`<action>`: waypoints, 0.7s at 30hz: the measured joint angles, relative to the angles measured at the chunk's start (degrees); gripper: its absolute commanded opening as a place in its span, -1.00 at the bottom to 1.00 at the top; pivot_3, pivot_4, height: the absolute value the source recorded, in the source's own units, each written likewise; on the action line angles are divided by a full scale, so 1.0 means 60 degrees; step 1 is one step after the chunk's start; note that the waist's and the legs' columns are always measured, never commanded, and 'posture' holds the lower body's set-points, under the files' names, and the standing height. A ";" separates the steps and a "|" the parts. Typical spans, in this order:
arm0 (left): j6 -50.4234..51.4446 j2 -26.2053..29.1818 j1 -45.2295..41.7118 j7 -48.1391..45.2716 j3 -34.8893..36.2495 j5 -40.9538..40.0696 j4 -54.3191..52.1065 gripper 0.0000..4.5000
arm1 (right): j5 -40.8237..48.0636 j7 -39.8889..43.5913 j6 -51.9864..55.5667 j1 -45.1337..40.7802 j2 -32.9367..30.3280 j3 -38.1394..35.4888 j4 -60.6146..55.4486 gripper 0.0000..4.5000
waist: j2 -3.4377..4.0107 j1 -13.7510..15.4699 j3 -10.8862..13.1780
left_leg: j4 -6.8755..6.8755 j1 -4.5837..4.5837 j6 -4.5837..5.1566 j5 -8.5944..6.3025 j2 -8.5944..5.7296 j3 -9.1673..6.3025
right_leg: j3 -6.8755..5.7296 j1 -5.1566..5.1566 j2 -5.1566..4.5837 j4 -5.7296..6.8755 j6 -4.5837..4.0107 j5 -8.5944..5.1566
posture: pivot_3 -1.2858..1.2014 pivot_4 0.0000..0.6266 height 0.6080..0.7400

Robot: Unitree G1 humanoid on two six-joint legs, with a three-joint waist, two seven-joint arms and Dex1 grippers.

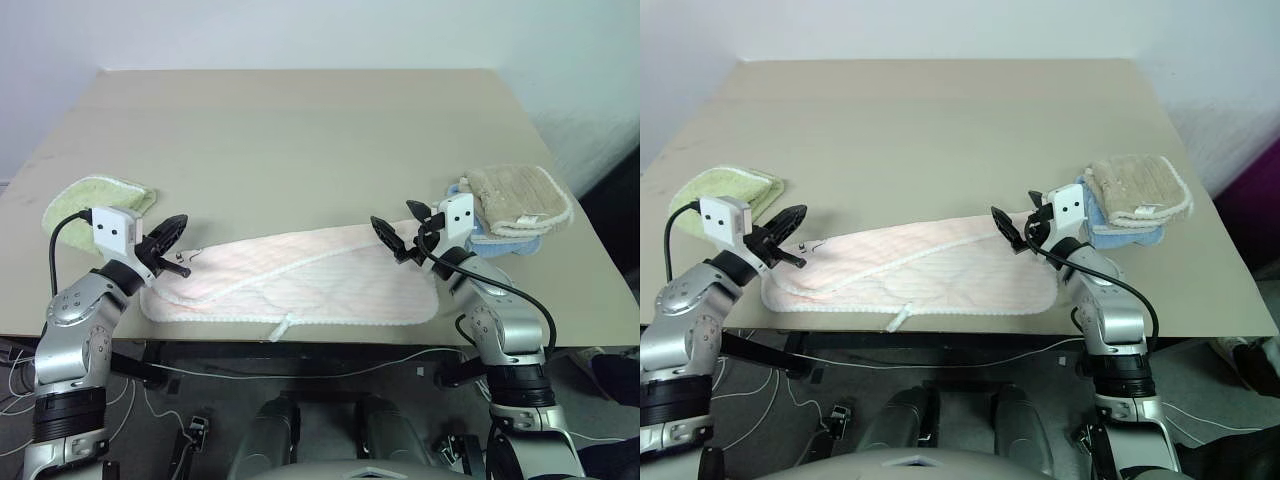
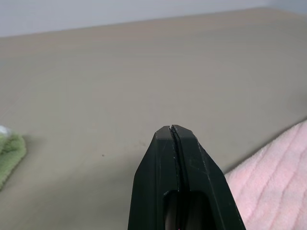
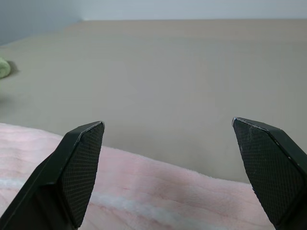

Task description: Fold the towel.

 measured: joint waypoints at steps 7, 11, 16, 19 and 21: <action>0.0034 0.0153 -0.0267 -0.0207 -0.0046 0.0003 0.0037 -1.00 | 0.0003 -0.0194 -0.0016 0.0095 0.0200 0.0011 -0.0017 0.99 | 0.0000 0.0020 0.0000 | 0.0001 0.0000 0.0000 0.0000 -0.0005 0.0000 | -0.0001 0.0002 0.0000 0.0000 0.0000 0.0000 | 0.03 -0.52 1.00; 0.0034 0.0166 -0.0424 -0.0323 -0.0064 0.0009 0.0108 -1.00 | 0.0004 -0.0257 -0.0016 0.0196 0.0230 0.0018 -0.0071 0.99 | 0.0000 0.0010 0.0000 | 0.0000 0.0000 0.0000 0.0000 -0.0004 0.0000 | -0.0001 0.0001 0.0000 0.0000 0.0000 0.0000 | 0.03 -0.52 1.00; 0.0028 0.0171 -0.0464 -0.0393 -0.0093 0.0031 0.0285 -1.00 | 0.0004 -0.0247 -0.0021 0.0194 0.0135 -0.0011 -0.0071 0.99 | 0.0000 -0.0001 0.0000 | 0.0000 0.0000 0.0000 0.0000 -0.0003 0.0000 | -0.0001 -0.0001 0.0000 0.0001 0.0000 0.0000 | 0.03 -0.52 1.00; 0.0019 0.0267 -0.0448 -0.0520 -0.0260 0.0088 0.0298 -1.00 | 0.0005 -0.0230 -0.0032 0.0150 0.0118 -0.0028 -0.0055 0.99 | 0.0000 -0.0002 0.0000 | 0.0000 0.0000 0.0000 0.0000 -0.0003 0.0000 | -0.0001 -0.0001 0.0000 0.0001 0.0000 0.0000 | 0.03 -0.52 1.00; -0.0016 0.0438 -0.0413 -0.0700 -0.0374 0.0199 0.0304 -1.00 | 0.0004 -0.0206 -0.0066 0.0021 0.0118 -0.0028 -0.0004 0.99 | 0.0000 -0.0012 0.0000 | 0.0000 0.0000 0.0000 0.0000 -0.0003 0.0000 | 0.0000 -0.0001 0.0001 0.0001 0.0000 0.0000 | 0.03 -0.52 1.00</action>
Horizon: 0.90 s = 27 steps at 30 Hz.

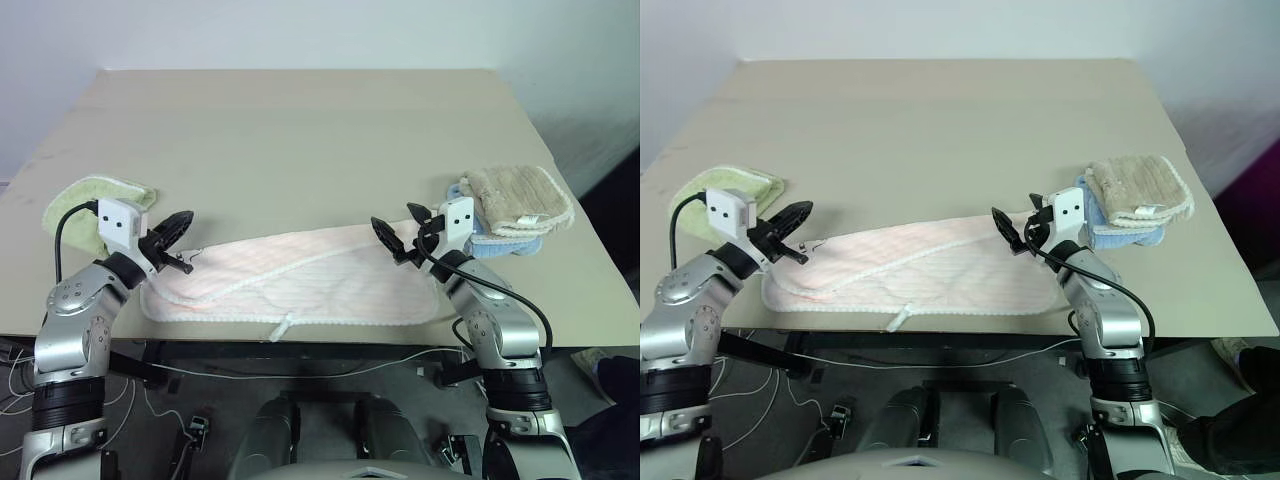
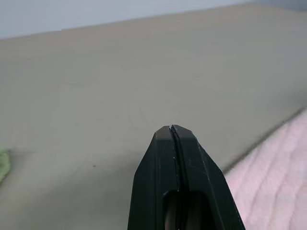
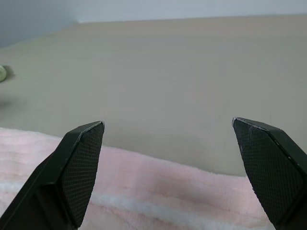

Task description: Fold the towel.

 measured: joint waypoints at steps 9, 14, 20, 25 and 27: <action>-0.0448 0.2442 0.0279 -0.2957 -0.0217 0.0125 0.0795 -1.00 | -0.0135 0.0119 -0.0552 -0.0352 0.0236 0.0368 0.0640 0.99 | 0.0006 -0.0012 0.0004 | -0.0012 -0.0001 0.0000 0.0000 0.0003 0.0003 | 0.0001 -0.0006 -0.0006 -0.0002 -0.0003 -0.0002 | 0.03 -0.52 1.00; -0.0962 0.4201 -0.0208 -0.5980 -0.0537 0.0033 0.2101 -0.61 | -0.0203 0.0030 -0.0728 -0.0303 0.0428 0.0412 0.0670 1.00 | 0.0011 -0.0021 0.0007 | -0.0016 0.0001 -0.0001 0.0000 0.0002 0.0002 | -0.0001 -0.0006 -0.0003 -0.0006 -0.0005 -0.0002 | 0.03 -0.52 1.00; -0.2047 0.4516 -0.0570 -0.8058 -0.1393 0.0342 0.2821 0.34 | -0.0210 -0.0068 -0.0729 -0.0056 0.0491 0.0427 0.0658 1.00 | 0.0019 -0.0028 0.0012 | -0.0017 -0.0001 -0.0001 0.0000 0.0003 0.0004 | 0.0001 -0.0007 -0.0005 -0.0005 -0.0005 -0.0002 | 0.03 -0.52 1.00; -0.3032 0.4579 -0.0547 -0.8632 -0.1803 0.0780 0.2612 0.98 | -0.0210 -0.0158 -0.0725 0.0155 0.0498 0.0427 0.0550 1.00 | 0.0019 -0.0028 0.0012 | -0.0017 -0.0001 0.0000 -0.0001 0.0004 0.0005 | 0.0003 -0.0008 -0.0005 -0.0004 -0.0004 -0.0002 | 0.03 -0.52 1.00; -0.3391 0.4598 -0.0539 -0.8668 -0.1915 0.0973 0.2627 0.98 | -0.0210 -0.0200 -0.0717 0.0255 0.0514 0.0432 0.0475 1.00 | 0.0019 -0.0028 0.0012 | -0.0017 -0.0001 0.0000 -0.0001 0.0004 0.0004 | 0.0002 -0.0008 -0.0004 -0.0003 -0.0004 -0.0002 | 0.03 -0.52 1.00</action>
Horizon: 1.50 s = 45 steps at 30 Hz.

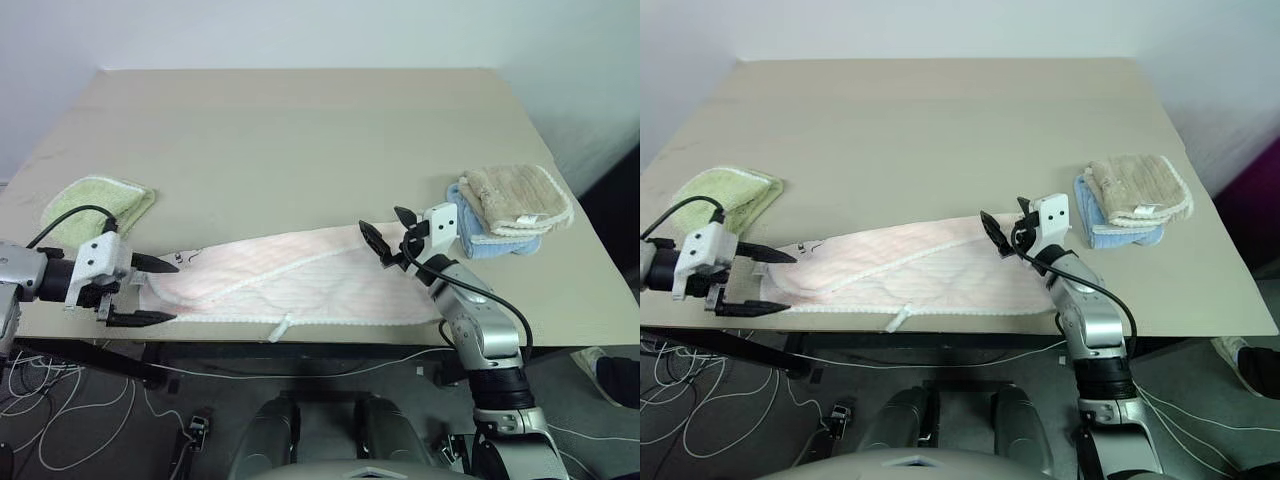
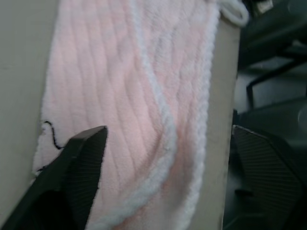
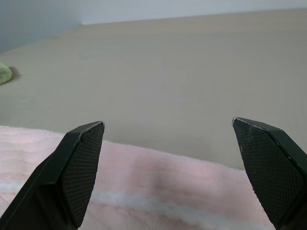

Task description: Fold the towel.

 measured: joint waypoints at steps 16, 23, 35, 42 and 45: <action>-0.2129 -0.0498 -0.1133 0.0537 -0.0956 0.1402 0.1576 0.13 | 0.0018 -0.0229 0.0037 0.0231 0.0082 0.0116 -0.0319 1.00 | -0.0002 0.0001 -0.0001 | 0.0007 0.0000 0.0002 0.0000 -0.0002 0.0003 | -0.0004 0.0002 0.0018 0.0006 0.0002 0.0000 | 0.03 -0.52 1.00; -0.2492 -0.0643 -0.1331 0.0410 -0.1220 0.1577 0.2003 -0.47 | 0.0018 -0.0332 0.0083 0.0319 0.0093 0.0136 -0.0461 1.00 | -0.0002 -0.0012 -0.0001 | 0.0008 0.0000 0.0002 0.0000 -0.0001 0.0003 | -0.0004 0.0000 0.0021 0.0010 0.0003 0.0000 | 0.03 -0.52 1.00; -0.2946 -0.0628 -0.1329 0.0201 -0.1419 0.1725 0.2221 -0.63 | 0.0019 -0.0394 0.0083 0.0336 0.0091 0.0137 -0.0462 1.00 | -0.0002 -0.0008 -0.0001 | 0.0010 0.0000 0.0003 0.0001 -0.0001 0.0003 | -0.0004 0.0001 0.0021 0.0012 0.0003 0.0000 | 0.03 -0.52 1.00; -0.3553 -0.0797 -0.1521 0.0690 -0.1472 0.1920 0.2649 -0.98 | 0.0022 -0.0334 0.0084 0.0331 -0.0044 0.0127 -0.0470 1.00 | -0.0003 0.0010 -0.0002 | 0.0017 0.0000 0.0003 0.0000 -0.0002 0.0003 | -0.0006 0.0003 0.0020 0.0016 0.0003 0.0000 | 0.03 -0.52 1.00; -0.3579 -0.0865 -0.1603 0.0869 -0.1471 0.1940 0.2687 -0.98 | 0.0005 -0.0118 0.0099 0.0262 -0.0583 0.0103 -0.0480 1.00 | -0.0003 0.0009 -0.0001 | 0.0023 -0.0002 0.0007 -0.0002 -0.0005 0.0004 | -0.0005 0.0005 0.0019 0.0016 0.0004 0.0000 | 0.03 -0.52 1.00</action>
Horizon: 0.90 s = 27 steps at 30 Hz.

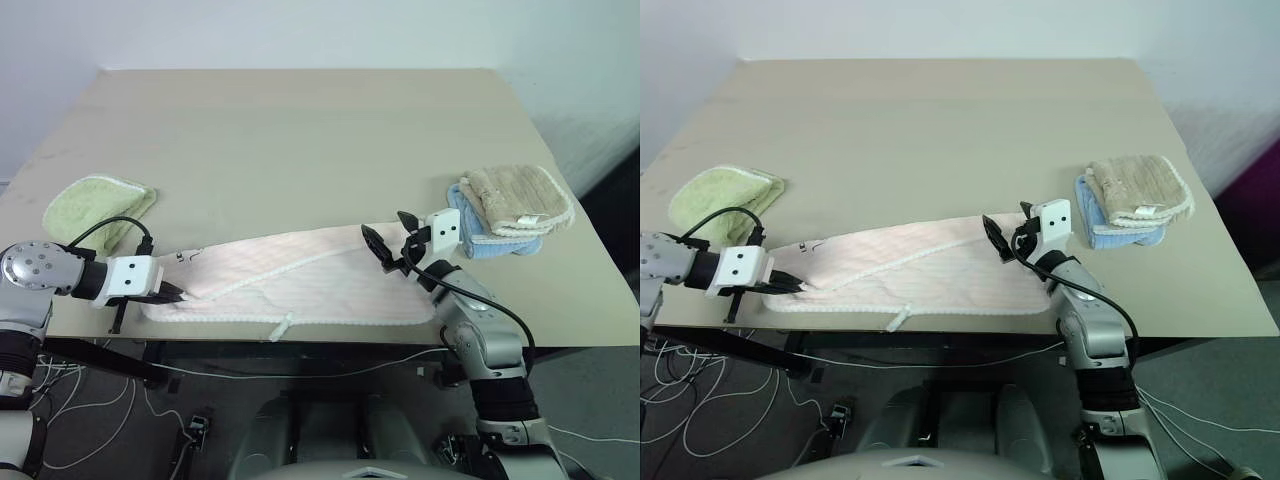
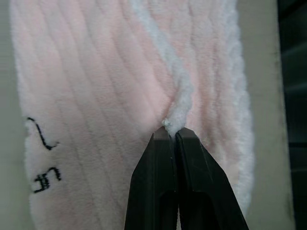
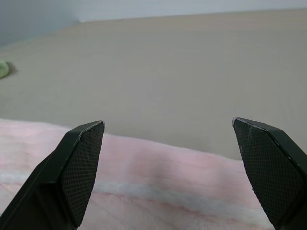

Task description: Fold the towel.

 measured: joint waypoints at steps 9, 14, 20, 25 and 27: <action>0.0495 0.0157 0.0795 0.0105 0.0314 -0.0347 -0.0328 -0.98 | -0.1855 0.2325 -0.1334 -0.0817 -0.4236 0.0245 0.0930 1.00 | 0.0000 -0.0032 0.0000 | 0.0013 0.0003 0.0009 -0.0005 0.0010 0.0004 | -0.0003 0.0006 0.0010 0.0002 0.0003 -0.0003 | 0.03 -0.52 1.00; 0.0507 0.0209 0.1160 0.0498 0.0472 -0.0380 -0.0591 -0.98 | -0.3227 0.3131 -0.3329 -0.1657 -0.4985 0.1183 0.2854 1.00 | 0.0000 -0.0070 0.0002 | 0.0017 0.0001 0.0011 -0.0006 0.0008 0.0013 | 0.0001 0.0006 0.0005 0.0002 0.0003 -0.0003 | 0.03 -0.52 1.00; 0.0669 0.0200 0.1527 0.0868 0.0544 -0.0413 -0.1067 -0.98 | -0.4644 0.2929 -0.5526 -0.2536 -0.5109 0.1845 0.4506 1.00 | 0.0000 -0.0089 0.0003 | 0.0018 0.0001 0.0010 -0.0006 0.0007 0.0011 | 0.0001 0.0007 0.0003 0.0003 0.0003 -0.0003 | 0.03 -0.52 1.00; 0.0765 0.0200 0.1629 0.1031 0.0554 -0.0416 -0.1230 -0.98 | -0.5487 0.2401 -0.6628 -0.2805 -0.5097 0.2152 0.5157 1.00 | 0.0001 -0.0099 0.0003 | 0.0017 0.0001 0.0010 -0.0006 0.0007 0.0011 | 0.0001 0.0006 0.0004 0.0004 0.0003 -0.0003 | 0.03 -0.52 1.00; 0.0835 0.0199 0.1653 0.1047 0.0554 -0.0415 -0.1327 -0.98 | -0.5764 0.2203 -0.6959 -0.2831 -0.5094 0.2235 0.5220 1.00 | 0.0001 -0.0102 0.0003 | 0.0018 0.0001 0.0010 -0.0006 0.0007 0.0011 | 0.0001 0.0007 0.0004 0.0004 0.0003 -0.0003 | 0.03 -0.52 1.00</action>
